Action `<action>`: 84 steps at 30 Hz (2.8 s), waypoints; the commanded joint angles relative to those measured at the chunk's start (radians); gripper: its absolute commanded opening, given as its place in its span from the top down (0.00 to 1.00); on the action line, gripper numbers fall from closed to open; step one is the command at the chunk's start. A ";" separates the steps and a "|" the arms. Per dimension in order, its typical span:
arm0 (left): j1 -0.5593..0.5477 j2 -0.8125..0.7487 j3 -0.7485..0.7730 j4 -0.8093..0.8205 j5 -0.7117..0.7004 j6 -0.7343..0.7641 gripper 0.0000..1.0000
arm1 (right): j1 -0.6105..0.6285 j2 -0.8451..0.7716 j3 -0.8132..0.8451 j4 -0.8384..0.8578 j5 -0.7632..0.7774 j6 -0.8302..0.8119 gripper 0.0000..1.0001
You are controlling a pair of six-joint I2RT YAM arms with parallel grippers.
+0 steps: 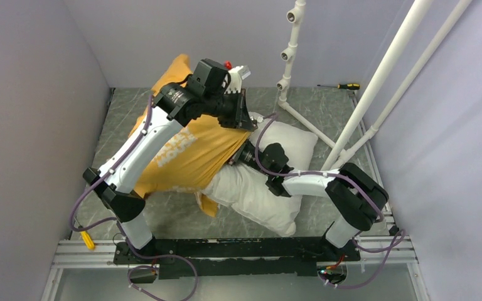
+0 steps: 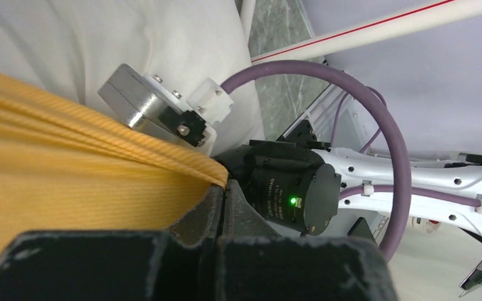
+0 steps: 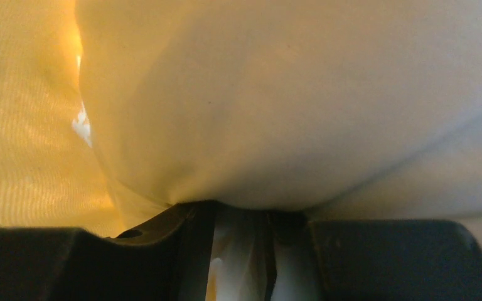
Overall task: Put the pillow into the pillowcase
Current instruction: Stuff the pillow into the pillowcase.
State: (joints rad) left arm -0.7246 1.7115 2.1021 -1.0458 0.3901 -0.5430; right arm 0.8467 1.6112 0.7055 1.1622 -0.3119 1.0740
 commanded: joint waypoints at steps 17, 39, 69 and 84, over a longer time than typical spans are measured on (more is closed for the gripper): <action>0.133 -0.370 -0.477 0.307 0.020 -0.013 1.00 | -0.022 -0.431 -0.209 -0.459 0.118 -0.087 0.07; 0.191 -0.438 -0.453 0.257 0.093 0.031 1.00 | -0.032 -0.346 0.079 -0.455 -0.057 -0.210 0.68; -0.033 -0.397 -0.440 0.617 0.214 -0.217 1.00 | 0.034 0.387 0.439 0.225 -0.187 0.185 0.78; -0.147 -0.292 -0.290 0.753 0.222 -0.293 1.00 | 0.130 0.455 0.619 -0.373 0.216 -0.014 0.78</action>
State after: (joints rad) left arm -0.7147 1.3865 1.6688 -0.7456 0.1993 -0.7033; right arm 0.9001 2.0087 1.2156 1.1564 -0.2337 1.1664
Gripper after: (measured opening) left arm 0.005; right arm 0.222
